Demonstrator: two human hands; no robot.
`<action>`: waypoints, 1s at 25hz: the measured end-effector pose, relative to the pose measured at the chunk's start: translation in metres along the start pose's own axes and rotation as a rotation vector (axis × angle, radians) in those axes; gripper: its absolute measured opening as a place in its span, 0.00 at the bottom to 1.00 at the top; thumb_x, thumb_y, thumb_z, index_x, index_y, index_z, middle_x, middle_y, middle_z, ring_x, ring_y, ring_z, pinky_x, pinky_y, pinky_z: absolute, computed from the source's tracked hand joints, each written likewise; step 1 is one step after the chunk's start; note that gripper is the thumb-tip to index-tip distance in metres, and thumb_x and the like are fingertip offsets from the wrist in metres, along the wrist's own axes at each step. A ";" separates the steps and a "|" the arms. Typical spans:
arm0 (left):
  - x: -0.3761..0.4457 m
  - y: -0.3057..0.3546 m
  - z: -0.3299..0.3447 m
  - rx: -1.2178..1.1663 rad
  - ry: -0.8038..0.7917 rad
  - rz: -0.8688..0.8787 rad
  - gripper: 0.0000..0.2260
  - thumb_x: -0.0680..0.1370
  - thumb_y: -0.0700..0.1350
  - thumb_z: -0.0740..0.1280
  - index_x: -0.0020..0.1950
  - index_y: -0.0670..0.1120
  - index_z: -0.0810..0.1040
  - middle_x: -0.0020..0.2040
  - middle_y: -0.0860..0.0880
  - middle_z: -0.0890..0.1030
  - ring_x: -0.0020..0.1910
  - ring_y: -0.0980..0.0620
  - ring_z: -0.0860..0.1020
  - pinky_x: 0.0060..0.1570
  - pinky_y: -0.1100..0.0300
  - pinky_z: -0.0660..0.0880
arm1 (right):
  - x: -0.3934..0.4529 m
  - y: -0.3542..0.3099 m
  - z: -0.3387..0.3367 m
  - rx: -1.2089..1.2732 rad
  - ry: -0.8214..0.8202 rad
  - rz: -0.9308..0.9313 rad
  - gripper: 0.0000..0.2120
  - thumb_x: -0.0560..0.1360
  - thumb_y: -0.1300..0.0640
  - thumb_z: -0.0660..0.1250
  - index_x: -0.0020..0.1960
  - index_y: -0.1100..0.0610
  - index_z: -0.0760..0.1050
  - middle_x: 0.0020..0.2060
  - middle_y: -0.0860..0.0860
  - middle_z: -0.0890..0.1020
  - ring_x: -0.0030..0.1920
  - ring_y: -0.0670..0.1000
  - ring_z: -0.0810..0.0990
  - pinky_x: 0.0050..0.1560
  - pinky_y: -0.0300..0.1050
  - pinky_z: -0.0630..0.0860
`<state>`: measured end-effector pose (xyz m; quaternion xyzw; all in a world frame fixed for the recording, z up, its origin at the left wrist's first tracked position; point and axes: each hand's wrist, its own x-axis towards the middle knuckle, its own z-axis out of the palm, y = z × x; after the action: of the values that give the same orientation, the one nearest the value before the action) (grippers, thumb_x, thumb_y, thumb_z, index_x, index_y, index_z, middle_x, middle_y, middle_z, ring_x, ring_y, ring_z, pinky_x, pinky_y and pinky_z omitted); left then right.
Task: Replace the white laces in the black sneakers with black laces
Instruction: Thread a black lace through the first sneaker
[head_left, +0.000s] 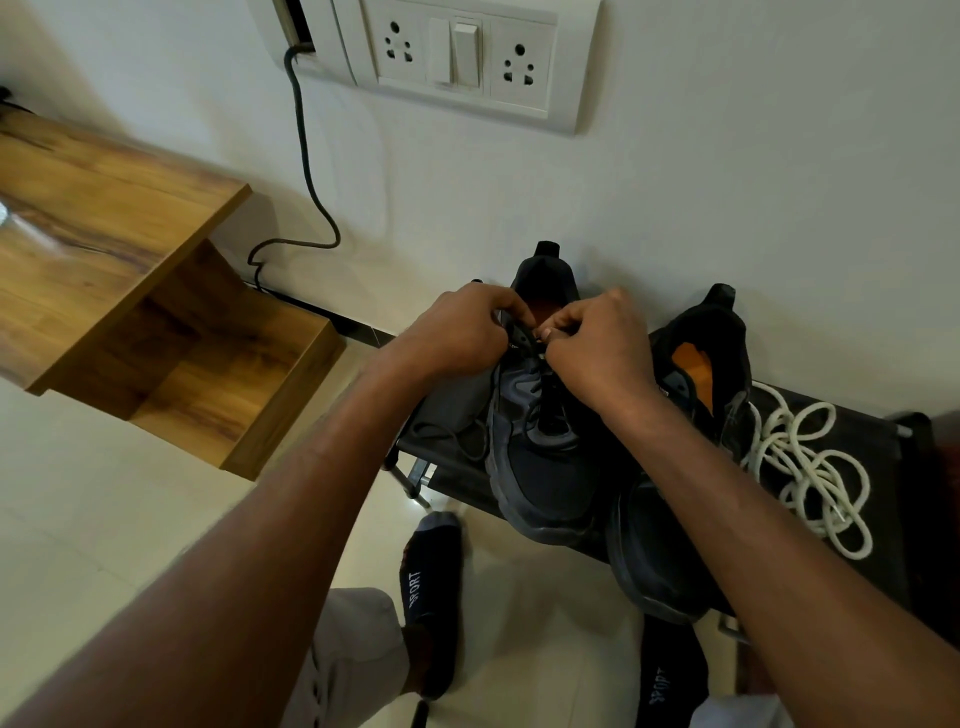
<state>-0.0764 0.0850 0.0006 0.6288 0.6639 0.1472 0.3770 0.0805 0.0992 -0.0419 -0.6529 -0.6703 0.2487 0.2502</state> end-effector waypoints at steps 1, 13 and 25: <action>0.000 0.001 0.001 -0.001 0.005 -0.006 0.21 0.76 0.31 0.59 0.57 0.52 0.83 0.50 0.43 0.83 0.41 0.48 0.77 0.36 0.58 0.70 | -0.001 -0.001 -0.002 -0.031 -0.019 -0.022 0.09 0.74 0.56 0.72 0.37 0.45 0.81 0.51 0.51 0.79 0.52 0.55 0.81 0.48 0.53 0.83; 0.000 0.003 0.002 -0.017 0.002 0.004 0.21 0.77 0.32 0.59 0.55 0.55 0.84 0.48 0.42 0.84 0.38 0.44 0.77 0.35 0.56 0.70 | -0.003 0.003 -0.008 -0.015 0.002 0.079 0.07 0.78 0.59 0.72 0.42 0.51 0.85 0.56 0.51 0.72 0.53 0.52 0.78 0.41 0.40 0.72; 0.003 -0.001 0.014 0.022 0.206 -0.072 0.09 0.74 0.46 0.79 0.47 0.44 0.82 0.43 0.50 0.83 0.44 0.52 0.80 0.38 0.61 0.73 | -0.004 0.004 -0.008 0.078 -0.099 0.019 0.04 0.80 0.52 0.72 0.49 0.46 0.86 0.56 0.51 0.69 0.59 0.55 0.78 0.60 0.48 0.78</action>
<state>-0.0673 0.0839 -0.0109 0.5900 0.7231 0.1902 0.3048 0.0884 0.0957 -0.0386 -0.6359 -0.6656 0.3087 0.2397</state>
